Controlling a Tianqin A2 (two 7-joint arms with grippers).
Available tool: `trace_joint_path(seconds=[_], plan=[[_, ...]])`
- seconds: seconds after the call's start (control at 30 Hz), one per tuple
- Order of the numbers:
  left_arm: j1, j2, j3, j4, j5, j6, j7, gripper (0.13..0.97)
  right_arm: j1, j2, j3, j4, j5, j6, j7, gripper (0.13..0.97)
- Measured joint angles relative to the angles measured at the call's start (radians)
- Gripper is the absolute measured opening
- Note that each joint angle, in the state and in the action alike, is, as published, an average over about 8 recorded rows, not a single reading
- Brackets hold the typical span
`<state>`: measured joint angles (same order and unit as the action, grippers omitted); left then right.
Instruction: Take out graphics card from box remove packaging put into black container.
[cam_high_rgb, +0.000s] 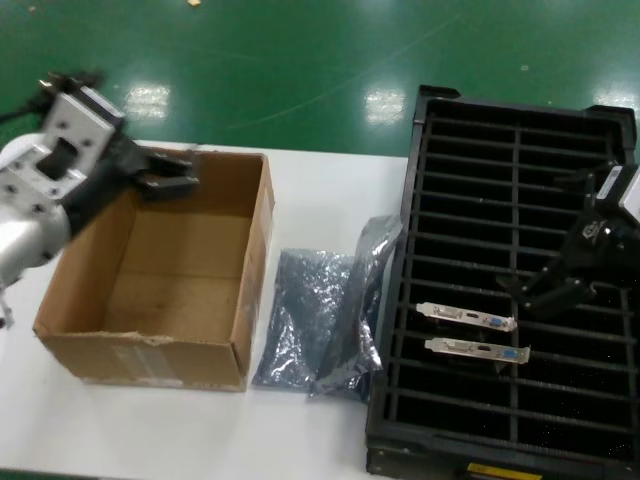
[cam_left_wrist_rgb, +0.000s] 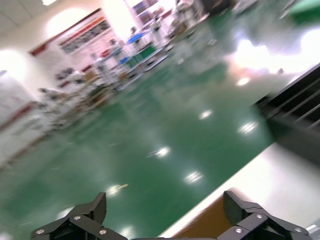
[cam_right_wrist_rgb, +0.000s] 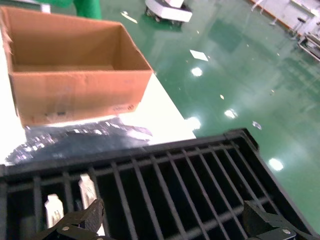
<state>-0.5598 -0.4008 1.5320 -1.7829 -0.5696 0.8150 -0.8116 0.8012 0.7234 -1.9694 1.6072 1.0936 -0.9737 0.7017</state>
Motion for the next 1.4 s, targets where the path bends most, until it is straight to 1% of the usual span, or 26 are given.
trace_joint_path(seconds=[0.07, 0.17, 0.3, 0.6, 1.4], plan=[[0.008, 0.002, 0.001, 0.003, -0.017, -0.012, 0.012, 0.775, -0.012, -0.006, 0.005, 0.000, 0.010, 0.014, -0.010, 0.966], [0.021, 0.006, 0.005, 0.012, -0.063, -0.031, 0.023, 0.824, -0.036, -0.019, 0.016, 0.000, 0.031, 0.043, -0.031, 0.966], [0.047, 0.011, 0.008, 0.021, -0.123, -0.069, 0.061, 0.891, -0.074, -0.039, 0.034, -0.001, 0.065, 0.089, -0.064, 0.966], [0.115, 0.023, 0.016, 0.043, -0.269, -0.168, 0.160, 0.957, -0.170, -0.090, 0.078, -0.002, 0.150, 0.206, -0.149, 0.966], [0.299, 0.055, 0.037, 0.101, -0.667, -0.436, 0.430, 0.966, -0.431, -0.228, 0.199, -0.004, 0.380, 0.524, -0.378, 0.966]])
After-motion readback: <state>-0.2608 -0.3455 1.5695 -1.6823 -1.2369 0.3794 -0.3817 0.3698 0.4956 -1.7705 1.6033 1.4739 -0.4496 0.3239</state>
